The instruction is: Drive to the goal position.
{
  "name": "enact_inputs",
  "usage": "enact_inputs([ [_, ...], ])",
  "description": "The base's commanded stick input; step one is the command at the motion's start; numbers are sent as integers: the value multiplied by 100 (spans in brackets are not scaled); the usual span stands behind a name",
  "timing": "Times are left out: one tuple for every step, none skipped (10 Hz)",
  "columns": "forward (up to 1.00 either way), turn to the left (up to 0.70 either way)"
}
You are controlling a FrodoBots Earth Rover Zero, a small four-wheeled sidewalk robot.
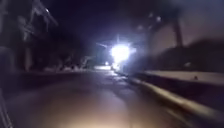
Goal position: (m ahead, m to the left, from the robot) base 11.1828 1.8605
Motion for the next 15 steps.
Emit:
enact_inputs([
  [70,-11],
  [70,-28],
  [70,-35],
  [70,-35],
  [70,-35],
  [70,-35],
  [70,-21],
  [70,0],
  [70,0],
  [70,0],
  [70,0],
  [70,0],
  [70,0],
  [70,0],
  [70,0],
])
